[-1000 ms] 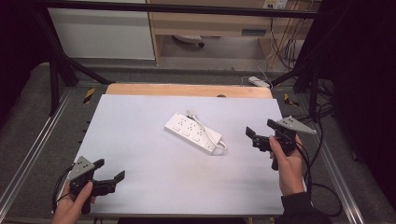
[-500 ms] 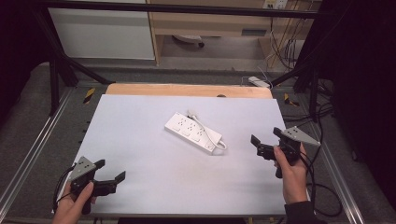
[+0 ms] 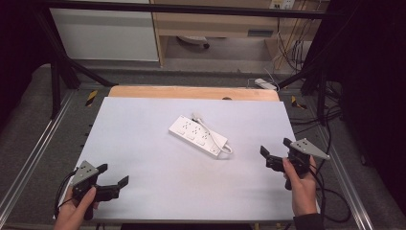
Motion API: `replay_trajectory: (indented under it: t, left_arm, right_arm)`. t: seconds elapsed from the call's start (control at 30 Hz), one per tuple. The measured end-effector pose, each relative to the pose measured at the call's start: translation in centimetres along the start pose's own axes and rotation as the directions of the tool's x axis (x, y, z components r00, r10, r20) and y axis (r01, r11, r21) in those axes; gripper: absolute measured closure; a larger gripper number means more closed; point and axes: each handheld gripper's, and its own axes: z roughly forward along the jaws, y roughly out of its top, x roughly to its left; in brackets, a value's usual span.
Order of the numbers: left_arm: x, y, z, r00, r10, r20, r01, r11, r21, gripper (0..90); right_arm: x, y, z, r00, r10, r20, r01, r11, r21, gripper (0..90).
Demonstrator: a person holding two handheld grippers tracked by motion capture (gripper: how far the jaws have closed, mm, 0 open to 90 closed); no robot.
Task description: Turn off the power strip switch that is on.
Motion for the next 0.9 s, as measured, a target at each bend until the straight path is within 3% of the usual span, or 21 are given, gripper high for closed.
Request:
replay_trajectory:
  t: [0.6,0.8,0.9]
  left_arm:
    - [0.0,0.0,0.0,1.0000,0.002,0.001,-0.002,1.0000,0.003,5.5]
    - [-0.1,0.0,0.0,1.0000,0.003,0.002,-0.003,1.0000,0.001,5.5]
    - [-0.1,0.0,0.0,1.0000,0.006,0.004,-0.006,1.0000,0.004,5.5]
  right_arm:
    - [0.5,-3.1,0.9,0.9999,-0.008,-0.013,0.008,0.999,0.050,4.3]
    - [1.3,-4.1,1.9,0.9993,-0.016,-0.035,0.020,0.994,0.112,4.4]
    - [1.8,-4.8,2.8,0.9986,-0.036,-0.038,0.043,0.981,0.187,4.4]
